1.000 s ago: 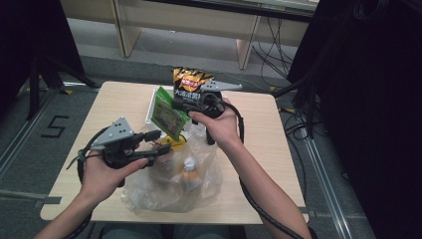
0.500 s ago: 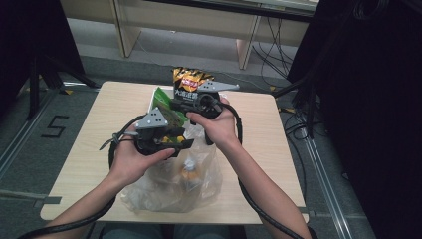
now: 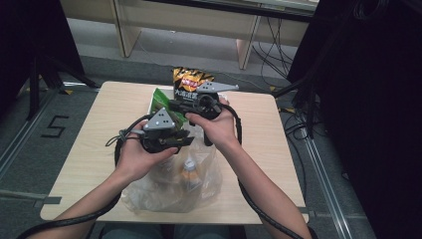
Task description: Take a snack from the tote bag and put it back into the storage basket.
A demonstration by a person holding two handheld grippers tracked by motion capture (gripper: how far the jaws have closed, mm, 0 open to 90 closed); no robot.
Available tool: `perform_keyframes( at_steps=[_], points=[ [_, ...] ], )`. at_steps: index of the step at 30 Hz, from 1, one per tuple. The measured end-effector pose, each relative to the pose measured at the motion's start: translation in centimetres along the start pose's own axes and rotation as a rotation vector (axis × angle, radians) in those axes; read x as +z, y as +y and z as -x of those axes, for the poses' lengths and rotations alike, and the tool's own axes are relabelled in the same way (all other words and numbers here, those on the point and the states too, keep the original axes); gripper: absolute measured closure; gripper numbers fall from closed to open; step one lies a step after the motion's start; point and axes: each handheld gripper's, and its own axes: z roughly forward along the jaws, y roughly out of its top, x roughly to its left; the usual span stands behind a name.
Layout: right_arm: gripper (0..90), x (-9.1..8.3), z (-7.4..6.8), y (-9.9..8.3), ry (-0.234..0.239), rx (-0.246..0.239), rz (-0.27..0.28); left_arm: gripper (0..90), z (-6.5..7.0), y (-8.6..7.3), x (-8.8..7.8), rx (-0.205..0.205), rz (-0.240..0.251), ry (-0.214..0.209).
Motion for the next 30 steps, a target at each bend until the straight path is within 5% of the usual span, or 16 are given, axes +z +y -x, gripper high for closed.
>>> perform_keyframes(
  at_steps=[7,11,19,21,28,30],
  points=[
    [90.0,-0.1,-0.1,0.1,0.01,0.01,0.004,89.9,0.5,0.5,0.3,0.042,-0.013,0.017],
    [90.0,-0.5,-0.1,0.3,0.006,0.025,0.009,90.0,1.2,0.8,0.8,0.084,-0.058,0.011],
    [90.0,-1.7,0.5,1.5,-0.044,0.019,0.027,90.0,2.1,0.5,2.1,0.106,-0.131,-0.022],
    [90.0,-2.1,0.6,2.0,-0.033,0.049,0.034,90.0,2.3,0.6,2.3,0.119,-0.158,-0.032],
    [90.0,-3.0,1.7,3.3,-0.078,0.04,0.066,89.8,2.7,0.7,2.8,0.106,-0.169,-0.072],
    [90.0,-3.1,2.3,3.3,-0.093,0.048,0.074,83.3,2.8,0.7,2.9,0.097,-0.157,-0.067]
  ],
)
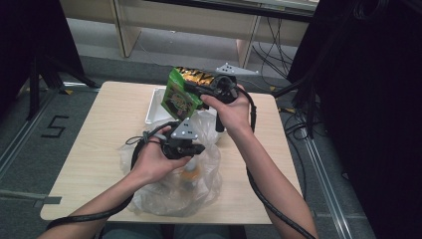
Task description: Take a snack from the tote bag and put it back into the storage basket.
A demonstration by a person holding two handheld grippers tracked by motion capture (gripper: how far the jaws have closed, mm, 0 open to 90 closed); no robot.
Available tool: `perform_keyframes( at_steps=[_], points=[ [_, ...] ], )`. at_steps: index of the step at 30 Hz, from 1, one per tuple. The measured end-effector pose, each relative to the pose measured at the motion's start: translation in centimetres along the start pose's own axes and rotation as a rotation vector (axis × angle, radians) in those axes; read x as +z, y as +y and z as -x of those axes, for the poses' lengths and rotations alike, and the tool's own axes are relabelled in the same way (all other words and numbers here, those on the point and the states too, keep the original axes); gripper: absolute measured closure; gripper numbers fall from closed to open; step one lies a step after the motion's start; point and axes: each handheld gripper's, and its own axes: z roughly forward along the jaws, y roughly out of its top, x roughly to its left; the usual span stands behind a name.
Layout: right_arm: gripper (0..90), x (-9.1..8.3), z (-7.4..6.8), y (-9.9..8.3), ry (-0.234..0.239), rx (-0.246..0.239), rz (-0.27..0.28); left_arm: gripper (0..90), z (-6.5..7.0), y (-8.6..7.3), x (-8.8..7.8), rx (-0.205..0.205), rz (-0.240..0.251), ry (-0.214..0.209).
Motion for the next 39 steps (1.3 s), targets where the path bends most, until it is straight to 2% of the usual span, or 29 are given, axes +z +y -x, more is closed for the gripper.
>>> perform_keyframes(
  at_steps=[2,4,6,7,8,9,10,11,12,13,15,19,20,21,22,25,26,31,33,35,39],
  points=[
    [90.0,-0.1,0.5,-0.1,-0.014,0.001,0.004,72.4,-0.1,0.0,0.0,-0.007,0.031,0.013],
    [90.0,-0.2,0.9,-0.2,-0.034,0.017,0.005,63.9,-0.2,0.1,-0.4,-0.005,0.035,0.025],
    [90.0,-0.2,1.6,-0.4,-0.048,-0.005,0.009,56.6,-0.2,0.0,-0.9,-0.015,0.049,0.028],
    [90.0,-0.2,1.7,-0.5,-0.06,0.022,0.0,53.3,-0.4,0.0,-1.3,-0.015,0.058,0.036],
    [90.0,-0.2,2.0,-0.6,-0.066,0.018,-0.004,50.9,-0.4,0.0,-1.7,-0.014,0.055,0.041],
    [90.0,-0.2,2.2,-0.7,-0.072,0.019,-0.004,49.8,-0.5,-0.1,-2.1,-0.025,0.075,0.046],
    [90.0,-0.1,2.5,-0.8,-0.074,0.019,-0.001,48.4,-0.6,-0.2,-2.7,-0.028,0.068,0.047],
    [90.0,-0.2,2.8,-0.8,-0.085,0.017,-0.003,47.9,-0.7,-0.3,-3.2,-0.031,0.082,0.053],
    [90.0,-0.2,3.0,-0.9,-0.09,0.035,0.007,47.6,-0.9,-0.4,-3.5,-0.022,0.079,0.056],
    [90.0,-0.2,3.2,-0.8,-0.09,0.034,0.008,47.6,-1.0,-0.5,-4.0,-0.035,0.086,0.063],
    [90.0,-0.2,3.4,-0.7,-0.069,0.068,0.023,47.5,-1.4,-0.8,-4.7,-0.042,0.09,0.078],
    [90.0,-0.3,3.1,0.2,-0.054,0.066,0.044,48.0,-2.4,-1.5,-5.2,-0.065,0.089,0.104],
    [90.0,-0.3,2.9,0.4,-0.055,0.079,0.051,48.1,-2.5,-1.7,-5.3,-0.072,0.088,0.108],
    [90.0,-0.4,2.9,0.8,-0.049,0.056,0.06,48.0,-2.6,-1.8,-5.3,-0.076,0.091,0.11],
    [90.0,-0.4,2.7,1.0,-0.045,0.059,0.068,48.0,-2.8,-1.9,-5.4,-0.065,0.086,0.109],
    [90.0,-0.5,2.6,1.9,-0.043,0.062,0.085,48.1,-2.9,-2.2,-5.6,-0.089,0.103,0.115],
    [90.0,-0.5,2.6,2.2,-0.046,0.056,0.093,48.0,-3.1,-2.3,-5.8,-0.082,0.091,0.12],
    [90.0,-0.4,2.8,3.4,-0.062,0.037,0.111,48.0,-3.6,-2.6,-7.0,-0.114,0.133,0.145],
    [90.0,-0.1,3.2,3.5,-0.084,0.017,0.099,47.9,-3.9,-2.8,-7.7,-0.124,0.144,0.158],
    [90.0,0.2,3.9,3.2,-0.099,0.019,0.07,47.8,-4.2,-3.1,-8.4,-0.136,0.164,0.172],
    [90.0,1.4,5.6,1.7,-0.125,0.029,-0.001,47.5,-5.0,-4.1,-9.7,-0.173,0.192,0.203]
  ],
)
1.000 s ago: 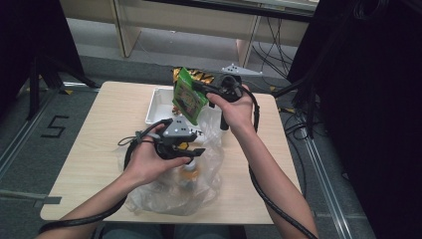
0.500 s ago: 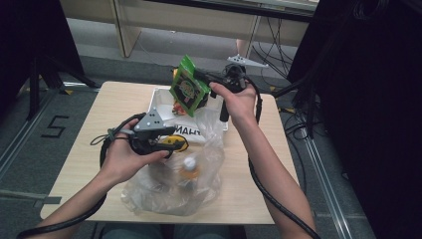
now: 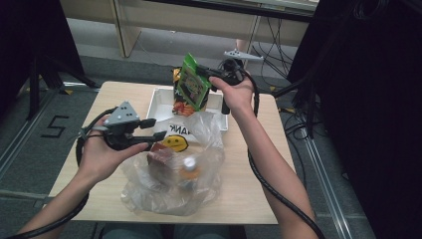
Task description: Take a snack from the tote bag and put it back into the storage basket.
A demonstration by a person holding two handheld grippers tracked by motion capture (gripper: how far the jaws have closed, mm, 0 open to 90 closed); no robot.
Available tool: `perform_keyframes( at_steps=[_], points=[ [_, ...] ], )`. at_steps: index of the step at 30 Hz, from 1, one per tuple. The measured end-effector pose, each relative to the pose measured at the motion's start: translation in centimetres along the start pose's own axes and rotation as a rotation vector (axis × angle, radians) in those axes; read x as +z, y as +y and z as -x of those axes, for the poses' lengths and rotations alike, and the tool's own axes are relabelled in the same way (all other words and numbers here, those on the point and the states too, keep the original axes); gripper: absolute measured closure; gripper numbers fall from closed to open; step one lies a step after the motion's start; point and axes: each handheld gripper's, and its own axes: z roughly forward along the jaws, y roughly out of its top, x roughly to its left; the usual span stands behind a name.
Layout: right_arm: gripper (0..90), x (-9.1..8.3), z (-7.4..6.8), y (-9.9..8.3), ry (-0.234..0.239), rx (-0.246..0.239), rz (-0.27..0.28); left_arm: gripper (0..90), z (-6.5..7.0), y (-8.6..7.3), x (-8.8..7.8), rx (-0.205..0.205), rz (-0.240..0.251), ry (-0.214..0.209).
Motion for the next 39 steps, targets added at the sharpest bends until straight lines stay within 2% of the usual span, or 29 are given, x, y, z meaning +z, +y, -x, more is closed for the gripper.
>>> perform_keyframes(
  at_steps=[1,2,5,9,12,13,22,24,25,28,30,31,33,37,38,39],
  points=[
    [90.0,0.5,0.6,-0.6,-0.009,0.003,-0.014,47.5,-0.2,-0.2,-0.2,-0.008,0.002,0.009],
    [90.0,0.8,1.0,-0.9,-0.01,-0.014,-0.028,47.4,-0.5,-0.4,-0.5,-0.012,0.002,0.017],
    [90.0,1.8,2.2,-2.5,-0.017,0.034,-0.089,47.4,-1.4,-1.3,-1.2,-0.035,0.009,0.046],
    [90.0,3.3,3.9,-4.5,-0.02,0.038,-0.158,47.3,-2.4,-2.7,-2.2,-0.066,0.027,0.079],
    [90.0,4.1,4.4,-5.6,-0.017,0.086,-0.192,47.3,-2.9,-3.7,-2.7,-0.087,0.034,0.093],
    [90.0,4.4,4.7,-6.0,-0.018,0.071,-0.196,47.3,-3.0,-4.1,-2.9,-0.093,0.035,0.099],
    [90.0,6.5,5.6,-8.5,-0.018,0.101,-0.277,47.4,-4.3,-7.1,-3.9,-0.164,0.058,0.138],
    [90.0,7.0,5.9,-8.9,-0.014,0.091,-0.281,47.5,-4.4,-7.5,-3.9,-0.175,0.064,0.142],
    [90.0,7.1,5.8,-9.1,-0.016,0.104,-0.287,47.4,-4.4,-7.7,-3.8,-0.177,0.066,0.139],
    [90.0,7.5,6.1,-9.3,-0.018,0.091,-0.297,47.4,-4.5,-8.0,-3.7,-0.184,0.055,0.145],
    [90.0,7.8,6.0,-9.4,0.0,0.106,-0.294,47.4,-4.6,-8.1,-3.7,-0.188,0.055,0.146],
    [90.0,8.0,6.1,-9.5,0.003,0.086,-0.285,47.4,-4.6,-8.2,-3.7,-0.187,0.052,0.148],
    [90.0,8.2,6.0,-9.6,0.012,0.098,-0.294,47.4,-4.7,-8.2,-3.7,-0.19,0.053,0.147],
    [89.9,8.6,6.3,-10.1,0.002,0.103,-0.3,47.4,-4.6,-8.4,-3.5,-0.19,0.047,0.144],
    [89.7,8.6,6.2,-10.1,0.003,0.129,-0.308,47.4,-4.6,-8.4,-3.4,-0.191,0.045,0.144],
    [89.4,8.7,6.5,-10.2,-0.012,0.095,-0.302,47.4,-4.6,-8.4,-3.4,-0.191,0.044,0.143]
  ],
)
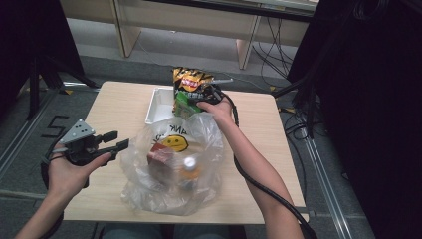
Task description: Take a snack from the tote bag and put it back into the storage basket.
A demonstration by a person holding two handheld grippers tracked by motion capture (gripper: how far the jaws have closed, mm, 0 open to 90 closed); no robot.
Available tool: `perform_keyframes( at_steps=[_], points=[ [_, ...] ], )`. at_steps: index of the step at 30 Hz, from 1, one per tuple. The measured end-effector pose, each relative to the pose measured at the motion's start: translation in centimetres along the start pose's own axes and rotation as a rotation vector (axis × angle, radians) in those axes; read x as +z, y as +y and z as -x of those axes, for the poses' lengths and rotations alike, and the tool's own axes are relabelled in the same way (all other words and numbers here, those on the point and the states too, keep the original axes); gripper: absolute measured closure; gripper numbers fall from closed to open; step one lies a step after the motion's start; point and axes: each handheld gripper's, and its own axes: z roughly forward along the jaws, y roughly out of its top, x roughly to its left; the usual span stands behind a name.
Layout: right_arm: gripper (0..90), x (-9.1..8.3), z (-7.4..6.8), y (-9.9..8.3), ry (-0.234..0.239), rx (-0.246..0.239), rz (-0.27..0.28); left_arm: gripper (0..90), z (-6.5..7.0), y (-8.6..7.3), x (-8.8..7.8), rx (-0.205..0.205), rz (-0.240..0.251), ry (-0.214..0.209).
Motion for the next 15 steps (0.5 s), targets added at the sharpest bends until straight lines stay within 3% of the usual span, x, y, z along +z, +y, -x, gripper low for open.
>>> perform_keyframes(
  at_steps=[1,8,11,15],
  points=[
    [89.0,0.05,0.02,-0.03,0.01,0.007,0.002,47.4,0.0,-0.01,0.02,0.0,-0.001,-0.001],
    [85.6,-0.11,0.41,0.04,-0.063,-0.037,-0.016,47.4,-0.03,-0.08,0.14,0.001,-0.005,-0.001],
    [79.4,-0.08,0.66,0.17,-0.114,-0.096,-0.039,47.4,-0.01,-0.11,0.17,0.002,-0.006,-0.003],
    [77.9,0.02,0.39,0.18,-0.142,-0.125,-0.061,47.4,-0.03,-0.19,0.3,0.003,-0.006,-0.006]
  ],
)
